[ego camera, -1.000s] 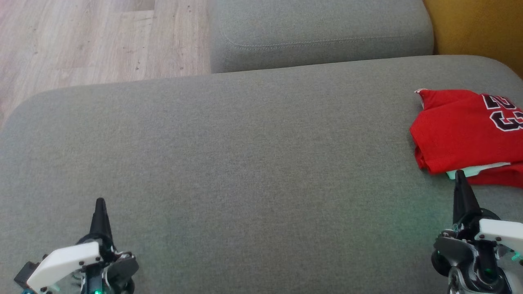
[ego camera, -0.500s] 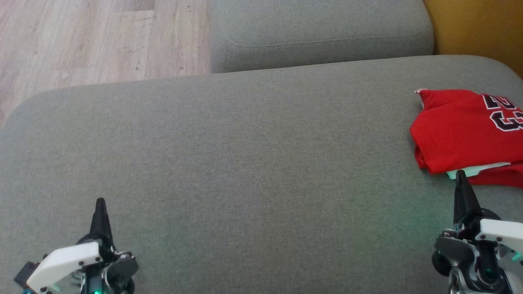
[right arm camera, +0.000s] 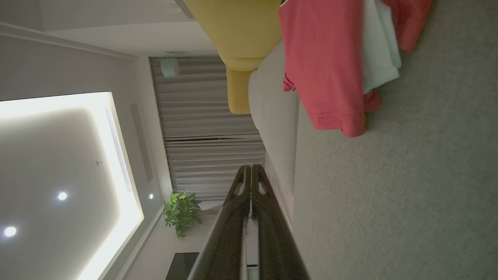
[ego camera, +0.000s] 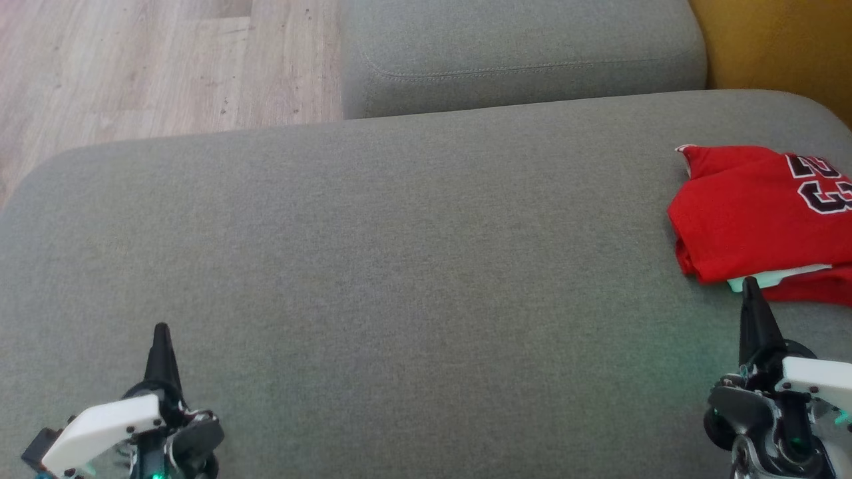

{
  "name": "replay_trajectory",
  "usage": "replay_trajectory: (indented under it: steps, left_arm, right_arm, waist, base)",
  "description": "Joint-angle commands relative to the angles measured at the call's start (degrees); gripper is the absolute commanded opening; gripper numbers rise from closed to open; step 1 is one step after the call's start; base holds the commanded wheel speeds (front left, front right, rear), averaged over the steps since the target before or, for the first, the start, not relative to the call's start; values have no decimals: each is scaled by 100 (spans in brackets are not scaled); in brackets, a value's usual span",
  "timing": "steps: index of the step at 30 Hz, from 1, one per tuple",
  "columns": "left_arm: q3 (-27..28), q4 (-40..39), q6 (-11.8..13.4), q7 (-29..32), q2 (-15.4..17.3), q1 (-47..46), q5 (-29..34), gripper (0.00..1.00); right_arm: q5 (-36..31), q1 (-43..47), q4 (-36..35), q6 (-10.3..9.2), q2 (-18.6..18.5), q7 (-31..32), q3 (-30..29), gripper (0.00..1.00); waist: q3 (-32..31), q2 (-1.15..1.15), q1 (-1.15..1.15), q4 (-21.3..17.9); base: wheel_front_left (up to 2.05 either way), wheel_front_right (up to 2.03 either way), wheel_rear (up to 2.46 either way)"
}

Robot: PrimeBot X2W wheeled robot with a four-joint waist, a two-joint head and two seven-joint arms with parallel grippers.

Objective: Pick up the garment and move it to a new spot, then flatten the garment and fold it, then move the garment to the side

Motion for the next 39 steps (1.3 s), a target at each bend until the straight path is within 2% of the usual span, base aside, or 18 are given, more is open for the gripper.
replay_trajectory:
  steps: [1, 39]
  left_arm:
    - [198, -163, -37, 36, 50, -275, 48, 0]
    - [251, -161, -37, 79, 12, -280, 93, 0]
  right_arm:
    - [-38, -287, -179, -4, -44, 39, 94, 0]
    - [-79, -292, -176, -4, -10, 78, 46, 0]
  waist:
    - [0, 0, 0, 0]
    - [0, 0, 0, 0]
  base:
    - [0, 0, 0]
    - [0, 0, 0]
